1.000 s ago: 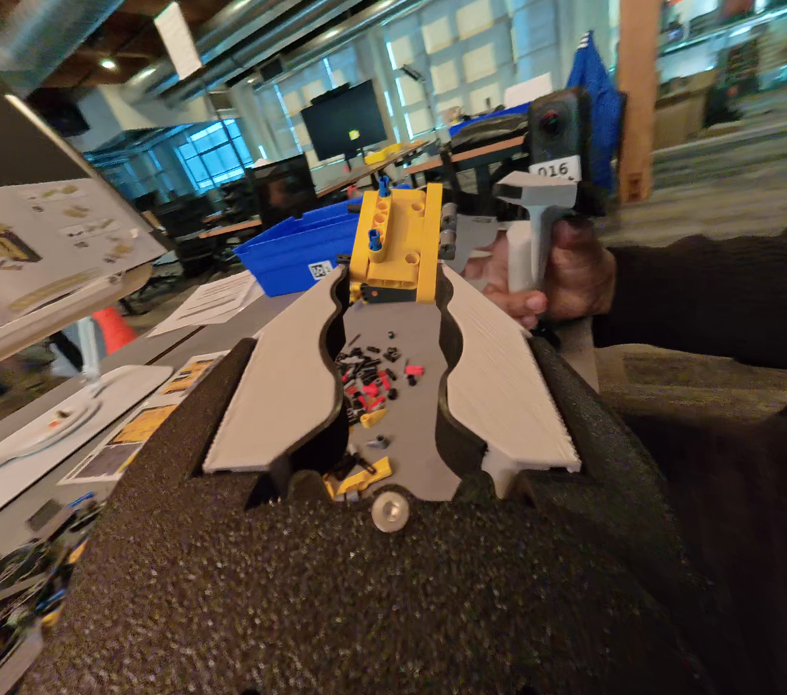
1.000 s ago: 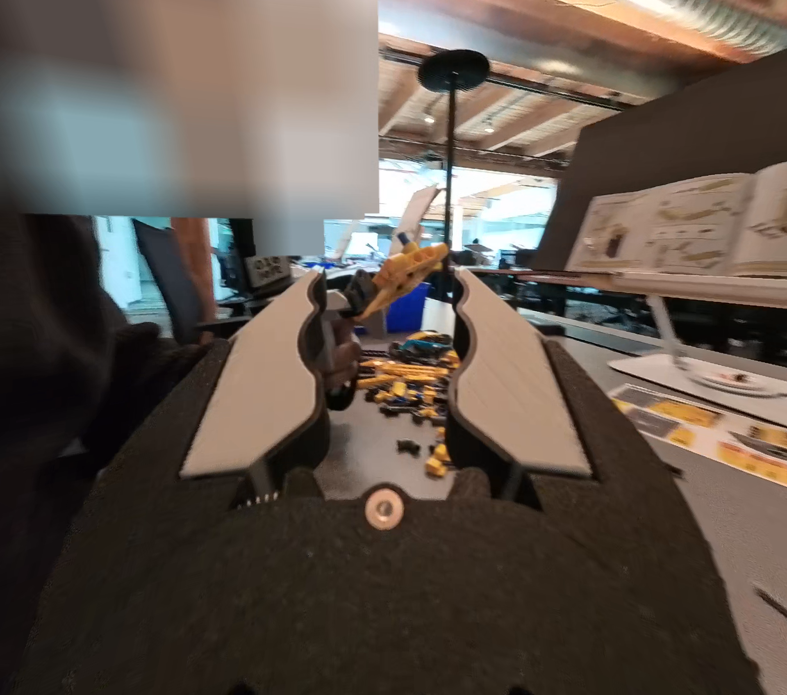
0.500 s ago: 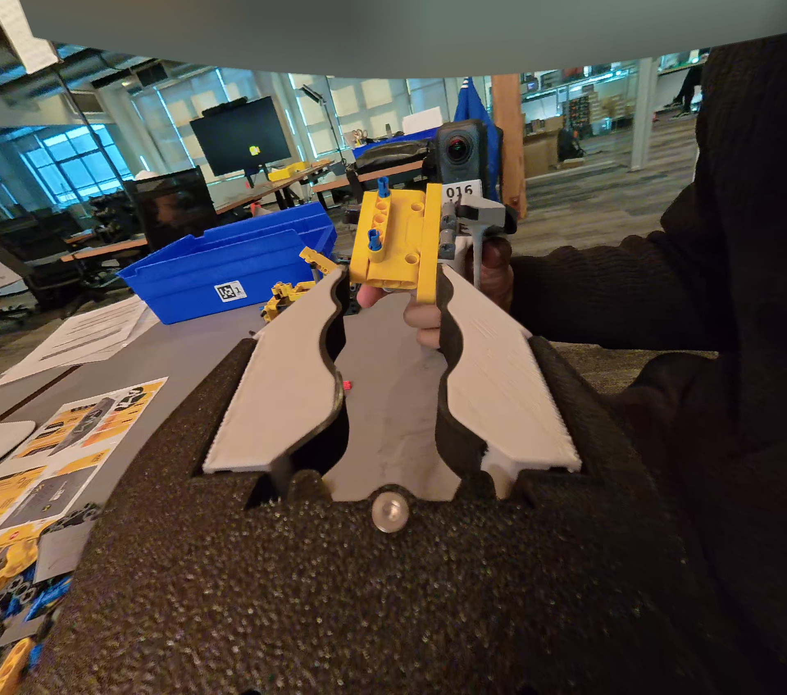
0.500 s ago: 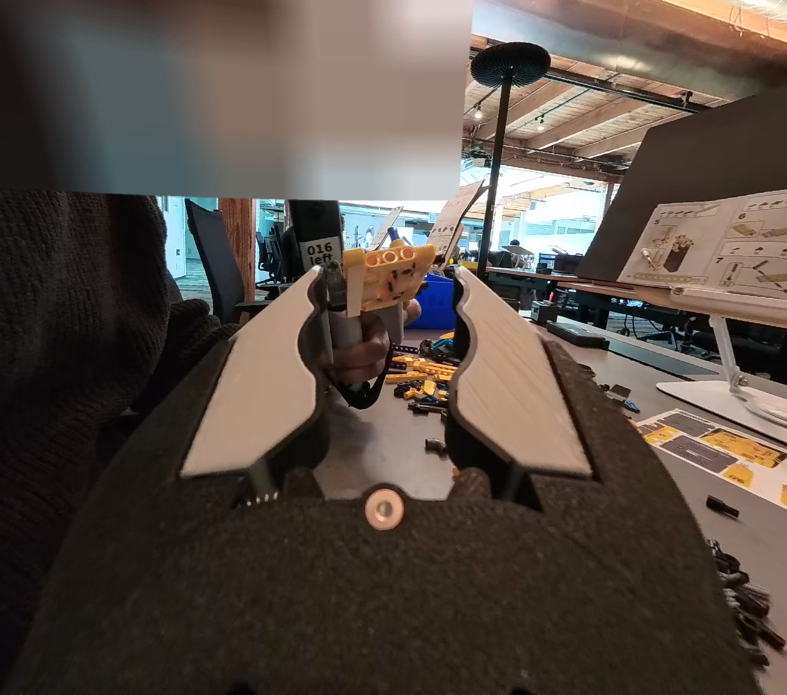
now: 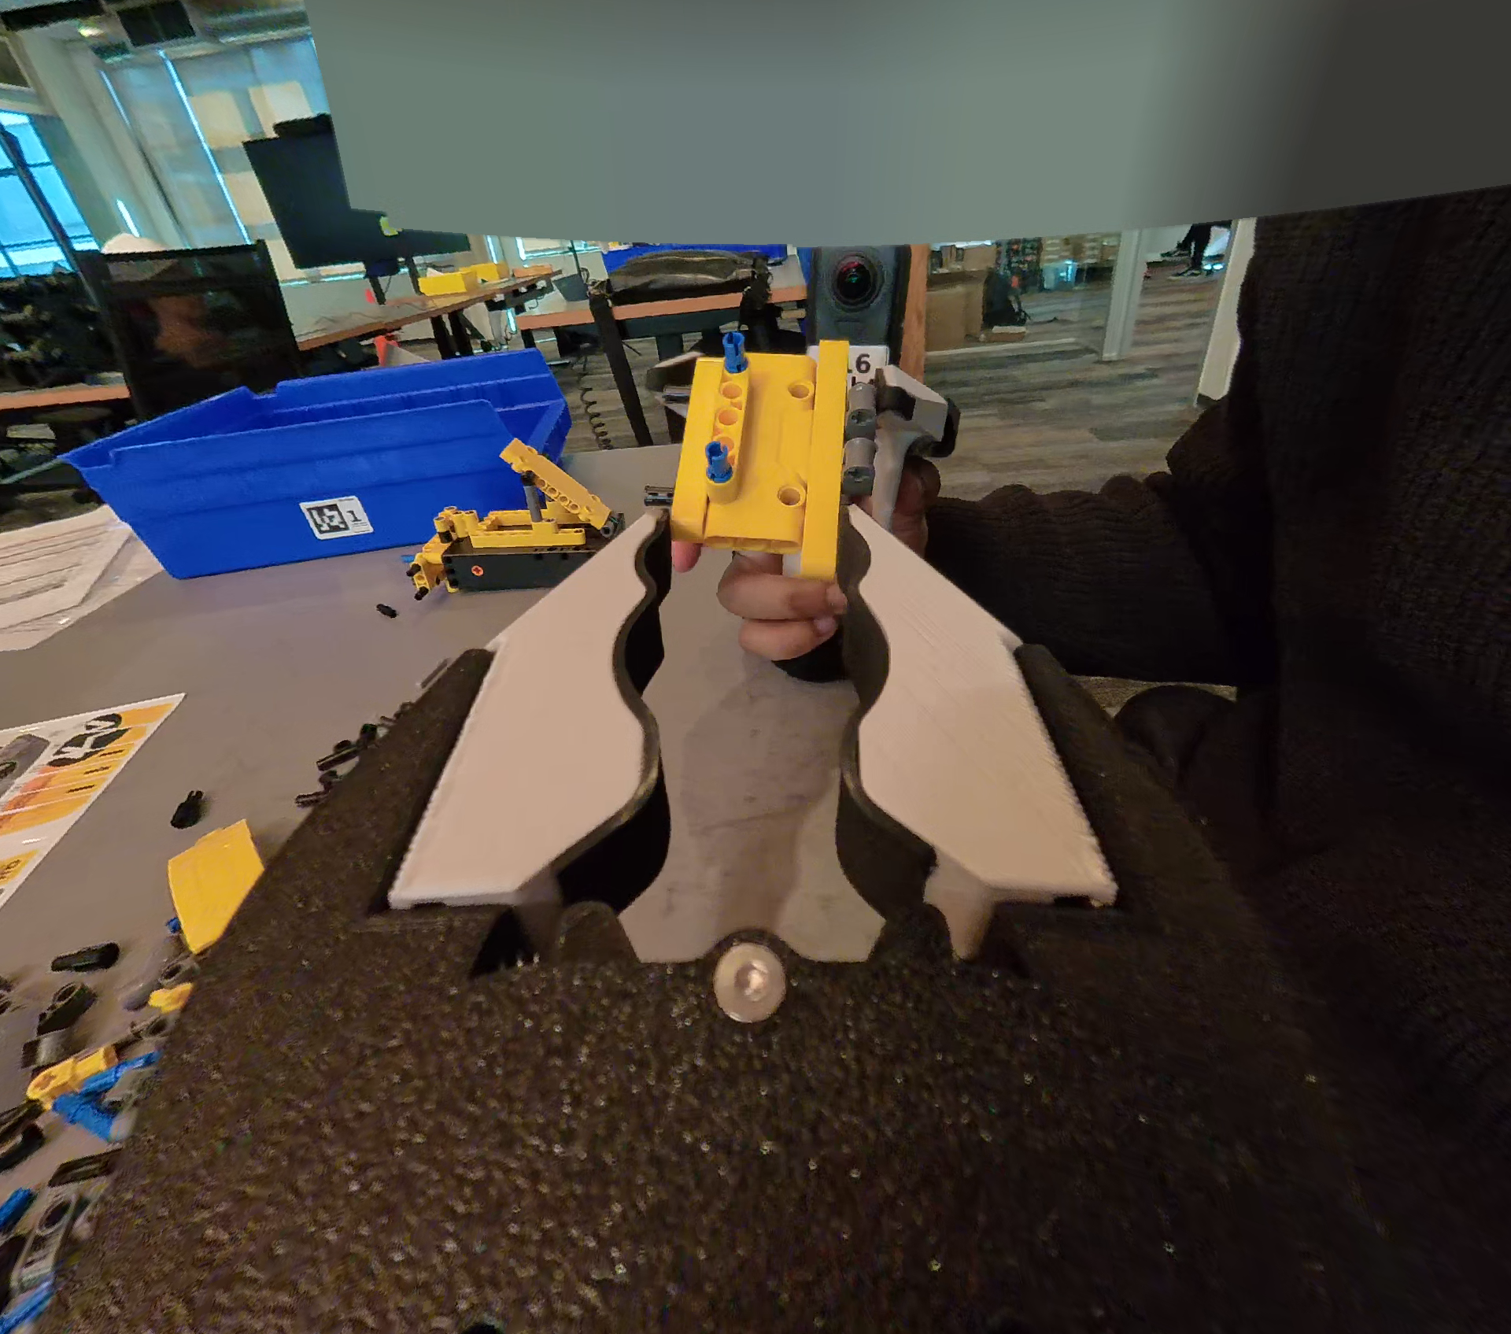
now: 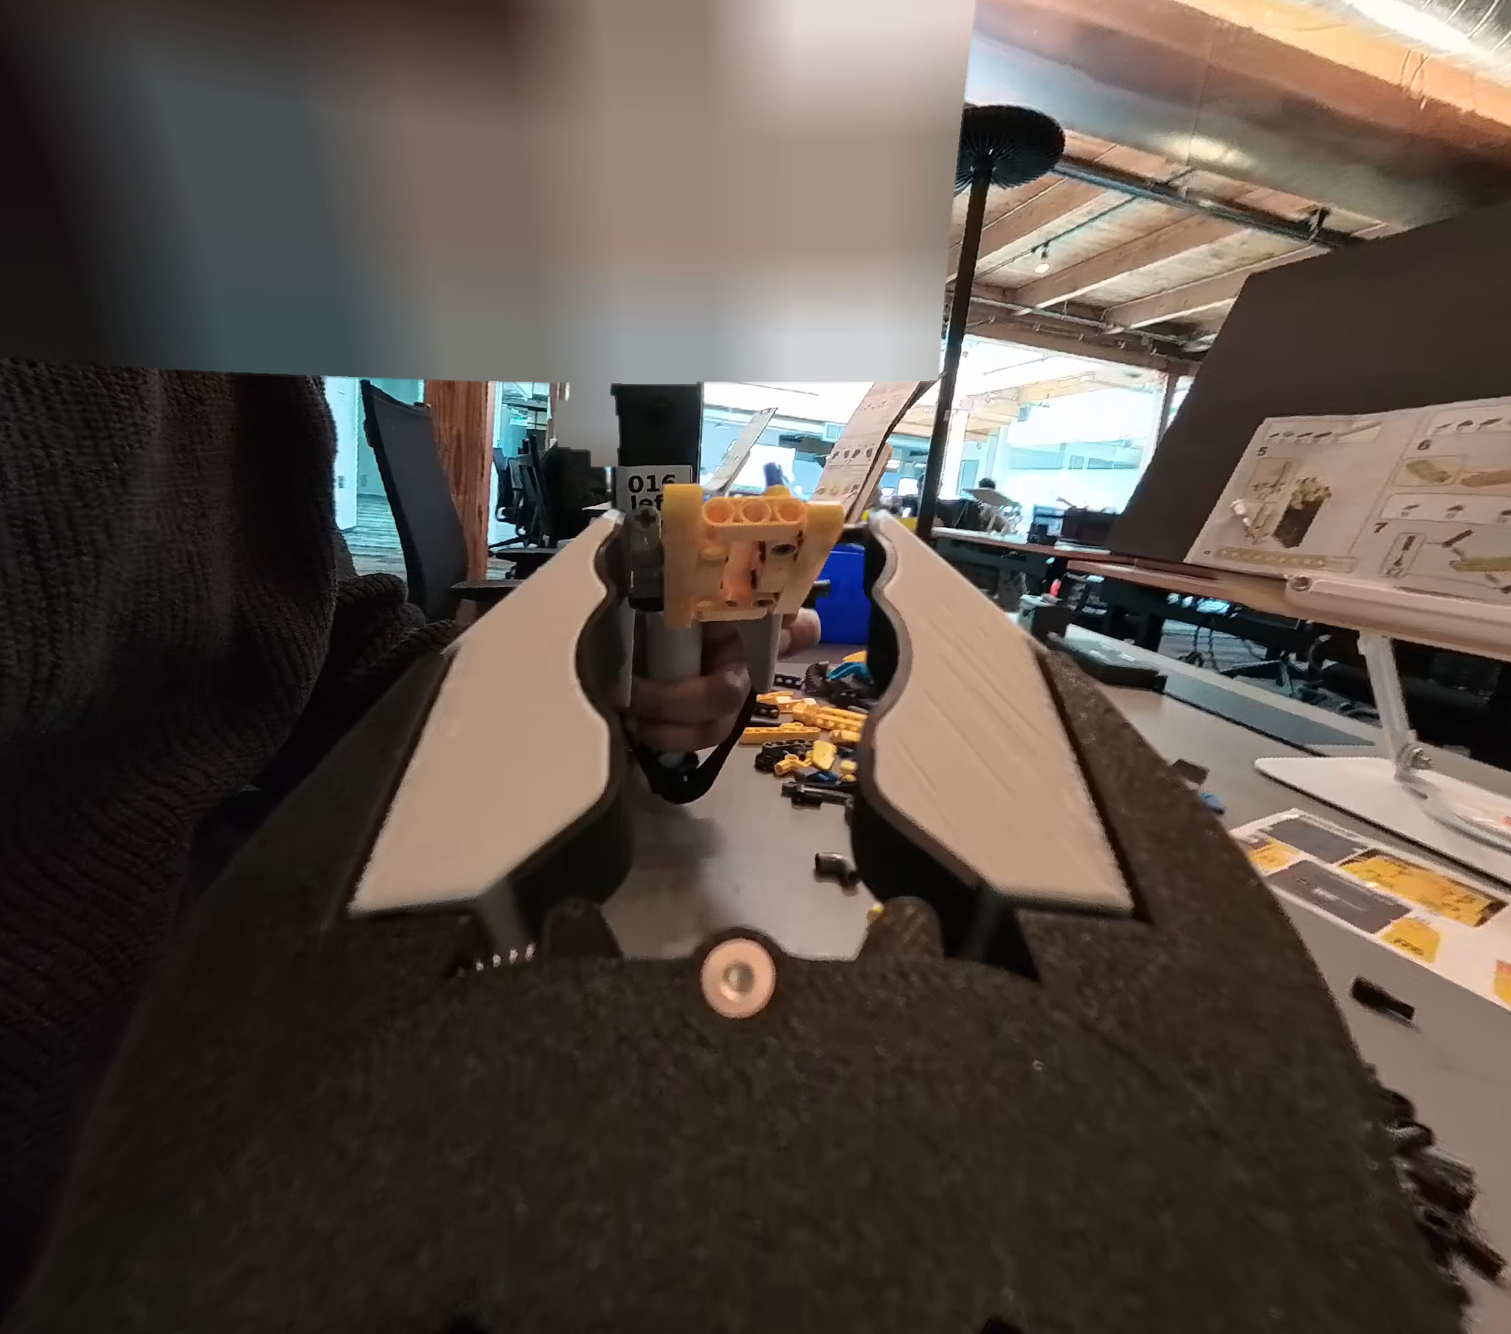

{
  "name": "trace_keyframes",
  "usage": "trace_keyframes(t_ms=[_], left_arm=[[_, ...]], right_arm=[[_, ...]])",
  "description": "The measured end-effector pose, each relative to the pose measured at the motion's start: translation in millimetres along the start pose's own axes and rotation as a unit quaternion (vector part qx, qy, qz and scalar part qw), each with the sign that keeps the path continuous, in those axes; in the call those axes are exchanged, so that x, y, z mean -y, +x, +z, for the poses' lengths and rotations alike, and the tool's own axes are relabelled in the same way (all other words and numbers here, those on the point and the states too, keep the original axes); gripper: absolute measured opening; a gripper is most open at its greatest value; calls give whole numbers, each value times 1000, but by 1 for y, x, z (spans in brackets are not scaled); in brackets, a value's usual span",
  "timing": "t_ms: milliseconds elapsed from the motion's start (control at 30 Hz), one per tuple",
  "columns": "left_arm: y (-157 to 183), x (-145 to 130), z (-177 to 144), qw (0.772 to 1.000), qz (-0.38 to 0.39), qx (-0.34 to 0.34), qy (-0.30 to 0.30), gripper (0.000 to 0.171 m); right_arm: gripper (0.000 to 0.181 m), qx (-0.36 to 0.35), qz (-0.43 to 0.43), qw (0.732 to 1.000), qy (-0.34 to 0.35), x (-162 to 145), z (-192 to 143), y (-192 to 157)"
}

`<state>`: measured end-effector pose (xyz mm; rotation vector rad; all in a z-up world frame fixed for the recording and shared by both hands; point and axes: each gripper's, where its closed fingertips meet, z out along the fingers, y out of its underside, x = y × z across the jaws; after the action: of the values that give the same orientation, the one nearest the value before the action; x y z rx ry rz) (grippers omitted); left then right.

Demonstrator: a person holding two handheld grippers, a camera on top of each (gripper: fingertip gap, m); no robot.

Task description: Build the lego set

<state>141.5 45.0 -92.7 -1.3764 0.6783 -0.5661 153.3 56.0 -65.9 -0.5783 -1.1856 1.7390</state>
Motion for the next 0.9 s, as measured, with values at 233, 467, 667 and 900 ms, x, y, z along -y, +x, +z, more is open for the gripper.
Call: trace_keyframes(t_ms=[233,467,667,900], left_arm=[[2,-1,0,999,-30,-20,-1,40],[8,-2,2,999,-39,-35,-6,40],[2,3,0,998,-55,-25,8,40],[1,3,0,998,-56,-21,10,40]], right_arm=[[52,7,1,1000,13,3,0,-3],[44,39,60,997,31,6,-1,-7],[57,28,45,998,28,5,0,-7],[60,9,22,999,33,5,3,-6]])
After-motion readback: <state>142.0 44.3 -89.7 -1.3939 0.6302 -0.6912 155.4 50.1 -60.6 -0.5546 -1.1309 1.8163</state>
